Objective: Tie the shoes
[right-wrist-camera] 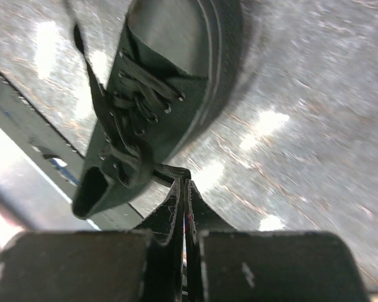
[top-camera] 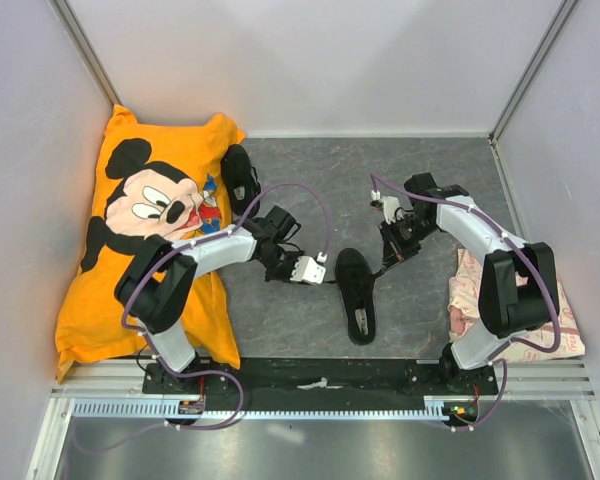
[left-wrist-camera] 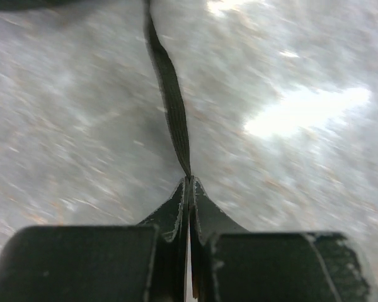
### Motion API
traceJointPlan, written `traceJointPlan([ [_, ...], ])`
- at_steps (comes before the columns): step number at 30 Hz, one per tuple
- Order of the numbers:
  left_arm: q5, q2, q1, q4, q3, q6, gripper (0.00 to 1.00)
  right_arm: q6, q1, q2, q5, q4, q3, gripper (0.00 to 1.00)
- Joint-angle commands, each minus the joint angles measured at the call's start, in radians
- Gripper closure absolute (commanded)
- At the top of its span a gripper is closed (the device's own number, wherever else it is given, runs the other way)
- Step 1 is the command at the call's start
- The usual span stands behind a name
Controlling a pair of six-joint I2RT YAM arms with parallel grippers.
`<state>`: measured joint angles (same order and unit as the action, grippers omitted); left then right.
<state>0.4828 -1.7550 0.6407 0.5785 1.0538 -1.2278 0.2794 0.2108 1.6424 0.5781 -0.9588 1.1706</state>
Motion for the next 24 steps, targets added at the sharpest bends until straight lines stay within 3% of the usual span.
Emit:
traceJointPlan([
  [1, -0.001, 0.116, -0.004, 0.035, -0.064, 0.005, 0.98, 0.066, 0.002, -0.067, -0.087, -0.027, 0.003, 1.0],
  [10, -0.006, 0.311, -0.019, 0.109, -0.198, -0.006, 0.99, 0.098, 0.002, -0.089, -0.161, -0.031, -0.023, 1.0],
  [14, 0.0, 0.411, -0.019, 0.123, -0.245, -0.009, 0.99, 0.101, -0.001, -0.096, -0.263, 0.008, -0.045, 1.0],
  [24, 0.033, 0.463, -0.018, 0.182, -0.23, 0.011, 0.98, 0.041, 0.001, -0.11, -0.414, 0.097, -0.048, 1.0],
])
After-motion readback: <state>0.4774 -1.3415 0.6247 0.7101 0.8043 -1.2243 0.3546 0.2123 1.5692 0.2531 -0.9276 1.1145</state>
